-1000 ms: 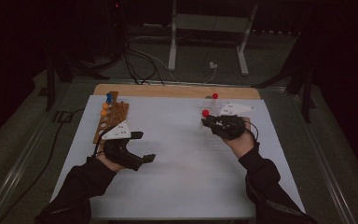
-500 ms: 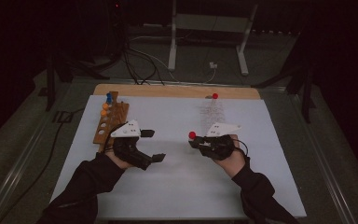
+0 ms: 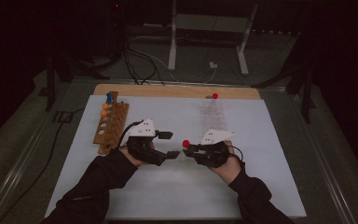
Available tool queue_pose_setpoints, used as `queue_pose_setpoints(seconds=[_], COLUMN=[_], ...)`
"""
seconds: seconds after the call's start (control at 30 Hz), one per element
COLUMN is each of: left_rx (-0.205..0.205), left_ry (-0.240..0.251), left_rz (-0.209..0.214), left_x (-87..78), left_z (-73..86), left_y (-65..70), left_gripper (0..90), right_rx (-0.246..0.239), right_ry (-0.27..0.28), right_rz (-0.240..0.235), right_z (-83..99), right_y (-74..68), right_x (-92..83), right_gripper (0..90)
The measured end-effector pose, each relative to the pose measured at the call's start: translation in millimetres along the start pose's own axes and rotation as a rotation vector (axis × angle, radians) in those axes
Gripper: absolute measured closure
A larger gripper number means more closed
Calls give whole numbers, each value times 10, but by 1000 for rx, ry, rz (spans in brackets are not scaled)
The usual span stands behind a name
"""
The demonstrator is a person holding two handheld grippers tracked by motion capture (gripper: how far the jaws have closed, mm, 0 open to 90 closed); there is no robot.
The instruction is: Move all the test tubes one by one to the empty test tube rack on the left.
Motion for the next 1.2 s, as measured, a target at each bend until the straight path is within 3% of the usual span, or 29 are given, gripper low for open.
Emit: queue_pose_setpoints(seconds=[0.47,0.6,0.73,0.93,1.2], left_rx=[49,69,75,67,62], left_ry=[-44,-35,-28,-8,-6], left_rz=[-14,-13,-15,-51,-172], left_x=[267,282,263,82,-385], left_z=[57,56,44,-13,-77], left_y=[-31,-27,-28,-111,-309], left_gripper=[609,690,712,717,718], right_rx=[-8,-10,-7,12,59], right_ry=[0,4,12,32,86], right_rz=[-26,-19,-19,-6,9], right_z=[-21,-27,-29,-45,-105], right_y=[-68,-67,-62,-27,-5], right_x=[7,3,-5,-42,-113], right_gripper=[753,753,745,604,323])
Point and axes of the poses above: each handheld gripper's, and its own axes: x roughly forward along the jaws, z roughly out of its underside, y roughly to its right, the point moved 4 cm from there along x, roughly forward along the jaws, and after that the axes turned 7 degrees about y, right-handed, at the moved point
